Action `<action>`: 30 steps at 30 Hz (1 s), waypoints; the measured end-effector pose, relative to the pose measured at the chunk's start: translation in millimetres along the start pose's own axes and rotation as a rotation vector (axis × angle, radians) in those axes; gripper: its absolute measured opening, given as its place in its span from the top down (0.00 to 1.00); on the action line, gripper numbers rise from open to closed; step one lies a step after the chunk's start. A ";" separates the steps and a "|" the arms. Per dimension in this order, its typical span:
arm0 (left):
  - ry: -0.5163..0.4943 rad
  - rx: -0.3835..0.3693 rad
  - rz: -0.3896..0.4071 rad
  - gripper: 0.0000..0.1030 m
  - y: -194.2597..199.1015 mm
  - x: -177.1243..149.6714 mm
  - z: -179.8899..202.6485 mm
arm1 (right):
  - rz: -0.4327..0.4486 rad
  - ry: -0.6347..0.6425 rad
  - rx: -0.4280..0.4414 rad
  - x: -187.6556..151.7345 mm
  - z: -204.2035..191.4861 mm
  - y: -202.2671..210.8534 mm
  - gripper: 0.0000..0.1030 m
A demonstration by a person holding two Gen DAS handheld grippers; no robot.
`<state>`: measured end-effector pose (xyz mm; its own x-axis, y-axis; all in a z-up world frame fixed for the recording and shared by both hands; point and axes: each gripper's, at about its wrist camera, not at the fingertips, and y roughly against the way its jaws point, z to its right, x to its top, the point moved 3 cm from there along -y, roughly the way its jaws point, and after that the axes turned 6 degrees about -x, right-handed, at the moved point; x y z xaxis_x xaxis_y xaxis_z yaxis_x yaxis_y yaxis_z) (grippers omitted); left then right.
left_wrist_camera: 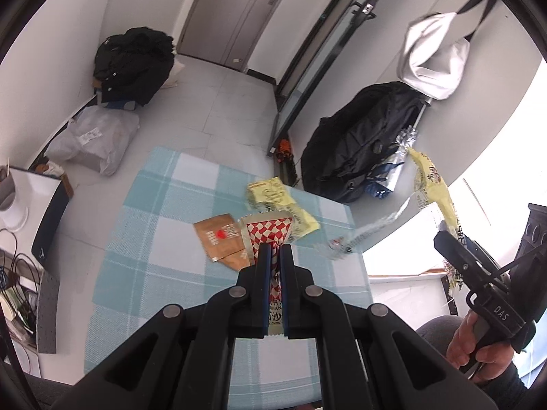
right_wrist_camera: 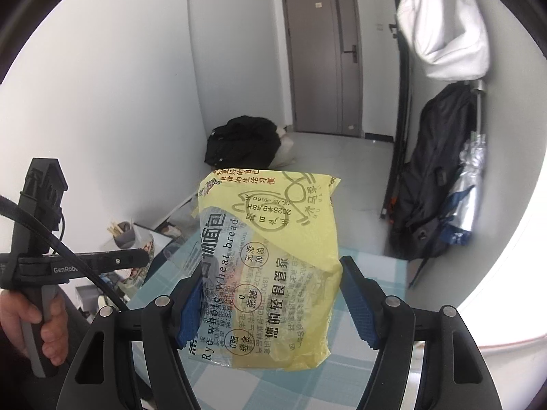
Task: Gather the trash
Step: 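Carry the yellow bag and red-and-white wrapper in both grippers over the bin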
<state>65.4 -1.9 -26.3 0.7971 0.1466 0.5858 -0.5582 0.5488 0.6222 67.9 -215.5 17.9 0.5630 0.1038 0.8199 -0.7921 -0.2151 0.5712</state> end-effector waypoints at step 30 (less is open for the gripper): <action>-0.289 -0.267 -0.265 0.99 -155.6 -15.6 205.0 | 0.041 -0.364 -0.400 -78.2 248.8 142.0 0.31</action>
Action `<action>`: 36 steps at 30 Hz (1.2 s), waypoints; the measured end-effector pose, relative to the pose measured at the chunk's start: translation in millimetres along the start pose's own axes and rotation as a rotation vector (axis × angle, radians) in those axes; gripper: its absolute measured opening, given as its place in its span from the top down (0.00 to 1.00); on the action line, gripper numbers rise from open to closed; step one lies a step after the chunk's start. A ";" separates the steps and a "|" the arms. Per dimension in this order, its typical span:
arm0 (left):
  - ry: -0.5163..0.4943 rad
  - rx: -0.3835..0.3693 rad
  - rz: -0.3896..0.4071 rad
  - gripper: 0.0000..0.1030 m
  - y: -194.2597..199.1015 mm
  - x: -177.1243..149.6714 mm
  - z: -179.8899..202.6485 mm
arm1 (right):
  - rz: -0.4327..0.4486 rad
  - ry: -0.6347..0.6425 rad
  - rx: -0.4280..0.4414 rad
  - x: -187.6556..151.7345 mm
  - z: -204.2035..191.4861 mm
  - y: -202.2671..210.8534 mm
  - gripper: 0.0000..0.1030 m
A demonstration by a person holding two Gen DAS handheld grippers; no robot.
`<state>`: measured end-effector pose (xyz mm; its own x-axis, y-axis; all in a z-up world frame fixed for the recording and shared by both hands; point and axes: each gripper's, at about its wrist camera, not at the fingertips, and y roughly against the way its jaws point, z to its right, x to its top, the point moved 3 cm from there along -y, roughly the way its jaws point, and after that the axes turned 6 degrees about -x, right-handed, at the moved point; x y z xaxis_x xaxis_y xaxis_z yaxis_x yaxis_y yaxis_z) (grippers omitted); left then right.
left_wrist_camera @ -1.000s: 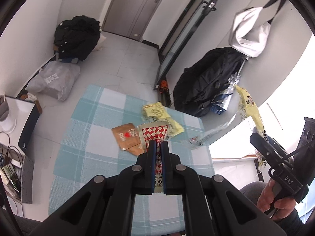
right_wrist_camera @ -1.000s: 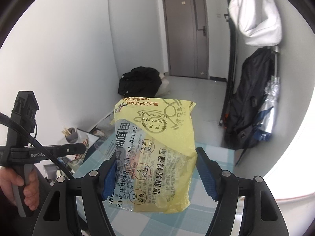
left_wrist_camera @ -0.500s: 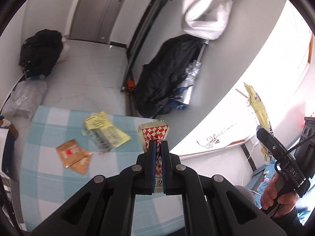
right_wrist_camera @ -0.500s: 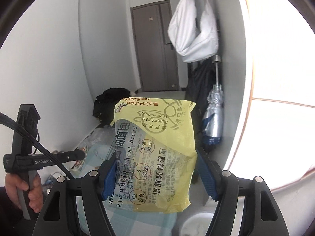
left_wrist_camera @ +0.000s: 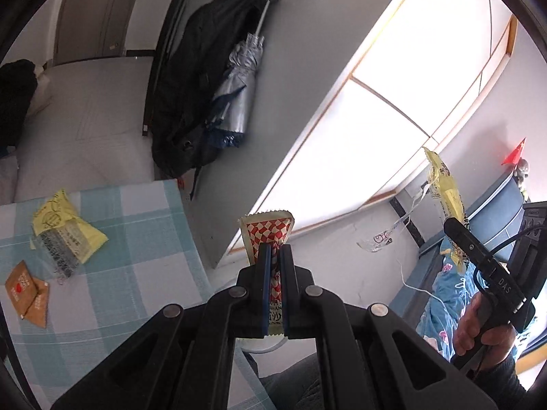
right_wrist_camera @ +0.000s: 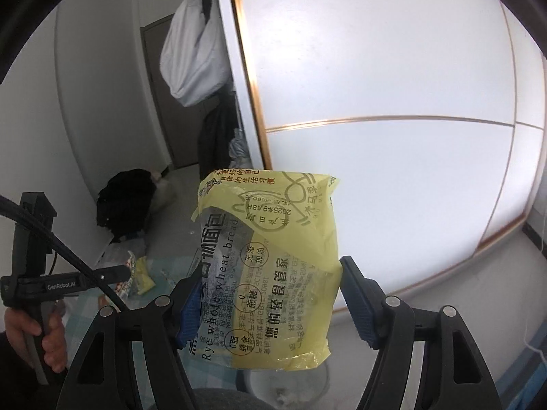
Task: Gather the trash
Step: 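Carry the yellow bag and red-and-white wrapper in both grippers over the bin, then open the right gripper over the bin while the left gripper releases the wrapper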
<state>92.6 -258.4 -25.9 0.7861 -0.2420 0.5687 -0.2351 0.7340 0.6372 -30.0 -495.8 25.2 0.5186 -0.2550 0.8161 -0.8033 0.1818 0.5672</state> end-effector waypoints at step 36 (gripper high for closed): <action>0.072 0.080 -0.749 0.99 -240.0 -77.9 -17.3 | -0.659 -0.221 0.106 -240.6 67.8 -199.7 0.34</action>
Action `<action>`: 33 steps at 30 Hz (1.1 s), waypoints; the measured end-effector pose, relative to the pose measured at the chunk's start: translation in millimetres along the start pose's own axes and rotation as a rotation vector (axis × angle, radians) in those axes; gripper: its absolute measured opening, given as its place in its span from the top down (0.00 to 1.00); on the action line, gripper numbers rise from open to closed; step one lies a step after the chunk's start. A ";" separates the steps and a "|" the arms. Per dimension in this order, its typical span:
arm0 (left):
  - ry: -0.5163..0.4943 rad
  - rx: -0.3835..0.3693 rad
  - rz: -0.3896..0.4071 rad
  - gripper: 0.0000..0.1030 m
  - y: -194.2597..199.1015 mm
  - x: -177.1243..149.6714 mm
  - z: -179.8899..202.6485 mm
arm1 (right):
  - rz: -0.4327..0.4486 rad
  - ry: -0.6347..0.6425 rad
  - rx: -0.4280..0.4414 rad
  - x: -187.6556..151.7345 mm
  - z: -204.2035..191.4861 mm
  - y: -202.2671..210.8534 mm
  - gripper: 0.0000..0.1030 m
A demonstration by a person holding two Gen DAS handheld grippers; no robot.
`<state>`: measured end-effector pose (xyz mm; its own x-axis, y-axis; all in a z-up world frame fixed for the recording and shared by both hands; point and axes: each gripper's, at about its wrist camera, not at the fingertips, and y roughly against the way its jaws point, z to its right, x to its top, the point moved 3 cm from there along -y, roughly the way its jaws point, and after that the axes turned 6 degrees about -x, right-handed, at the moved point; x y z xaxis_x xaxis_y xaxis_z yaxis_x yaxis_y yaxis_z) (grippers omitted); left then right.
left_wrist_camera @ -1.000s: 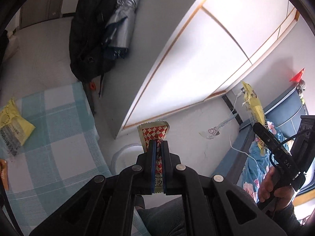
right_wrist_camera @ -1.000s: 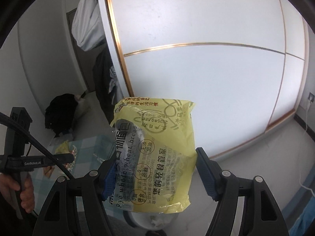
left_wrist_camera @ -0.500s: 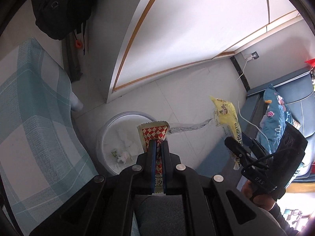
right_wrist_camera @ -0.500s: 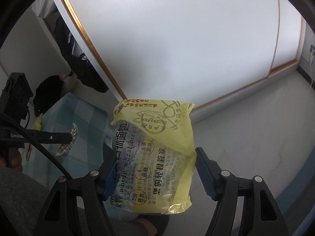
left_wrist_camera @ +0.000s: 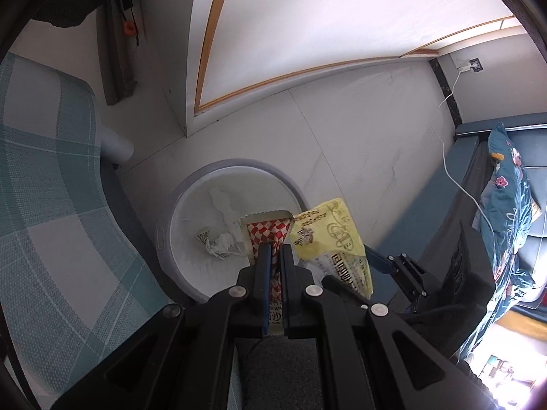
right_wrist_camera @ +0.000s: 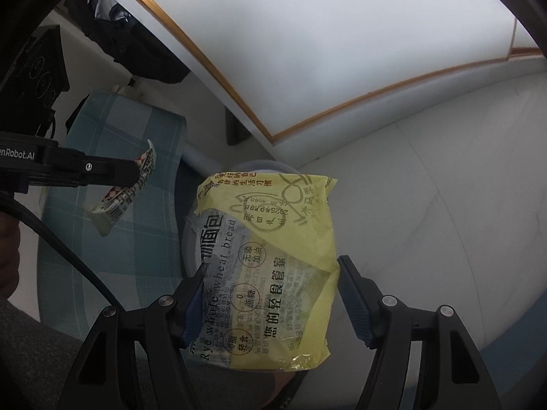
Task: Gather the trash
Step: 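Open the right gripper over the bin while the left gripper releases the wrapper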
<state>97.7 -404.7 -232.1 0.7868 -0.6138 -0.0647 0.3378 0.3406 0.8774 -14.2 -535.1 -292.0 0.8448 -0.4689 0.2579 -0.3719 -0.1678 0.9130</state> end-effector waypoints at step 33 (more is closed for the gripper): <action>0.109 0.072 -0.104 0.49 -9.0 8.7 -14.8 | -0.178 0.025 0.017 -0.4 -13.6 -56.2 0.22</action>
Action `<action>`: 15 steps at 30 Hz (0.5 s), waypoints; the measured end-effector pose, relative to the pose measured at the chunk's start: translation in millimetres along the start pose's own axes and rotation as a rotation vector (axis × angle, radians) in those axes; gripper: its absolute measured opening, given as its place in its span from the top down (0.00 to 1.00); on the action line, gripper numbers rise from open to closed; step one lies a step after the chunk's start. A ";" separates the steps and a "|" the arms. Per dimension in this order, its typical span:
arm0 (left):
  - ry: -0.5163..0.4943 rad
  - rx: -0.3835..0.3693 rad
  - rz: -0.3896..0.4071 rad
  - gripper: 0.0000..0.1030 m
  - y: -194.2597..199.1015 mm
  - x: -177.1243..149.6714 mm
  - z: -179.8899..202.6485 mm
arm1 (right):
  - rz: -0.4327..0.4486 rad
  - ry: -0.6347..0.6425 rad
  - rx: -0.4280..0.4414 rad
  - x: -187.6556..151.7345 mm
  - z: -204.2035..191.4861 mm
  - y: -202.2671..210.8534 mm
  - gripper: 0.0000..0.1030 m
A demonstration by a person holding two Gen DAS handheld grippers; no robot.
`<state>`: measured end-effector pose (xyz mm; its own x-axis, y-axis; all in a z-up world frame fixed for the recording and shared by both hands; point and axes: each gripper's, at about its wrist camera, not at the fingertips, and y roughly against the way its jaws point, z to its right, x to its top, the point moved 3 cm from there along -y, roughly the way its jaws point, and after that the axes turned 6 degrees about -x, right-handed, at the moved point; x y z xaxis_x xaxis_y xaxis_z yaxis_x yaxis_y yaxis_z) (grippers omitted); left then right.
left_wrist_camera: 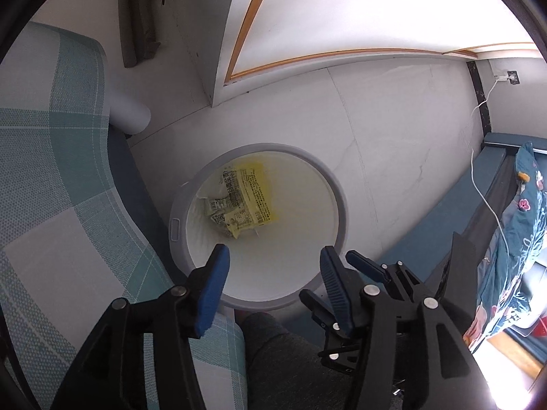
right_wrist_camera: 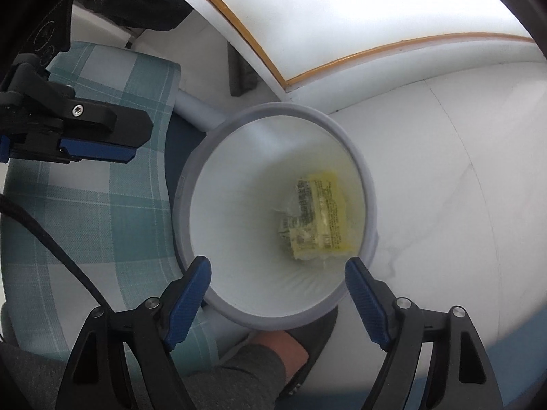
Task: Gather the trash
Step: 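Open the right gripper over the bin while the left gripper releases the wrapper, then move both open grippers back over the table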
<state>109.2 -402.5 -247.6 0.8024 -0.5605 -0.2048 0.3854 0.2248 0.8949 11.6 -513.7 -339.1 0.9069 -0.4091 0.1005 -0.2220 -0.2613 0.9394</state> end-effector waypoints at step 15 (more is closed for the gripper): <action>-0.174 0.163 0.290 0.48 77.3 -30.2 25.9 | 0.296 -0.132 -0.077 3.0 25.8 115.0 0.22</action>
<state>103.0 -388.9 -161.9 0.7725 -0.6227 0.1245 0.0650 0.2725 0.9600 -20.5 -567.6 -239.1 0.7520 -0.5682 0.3342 -0.4364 -0.0492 0.8984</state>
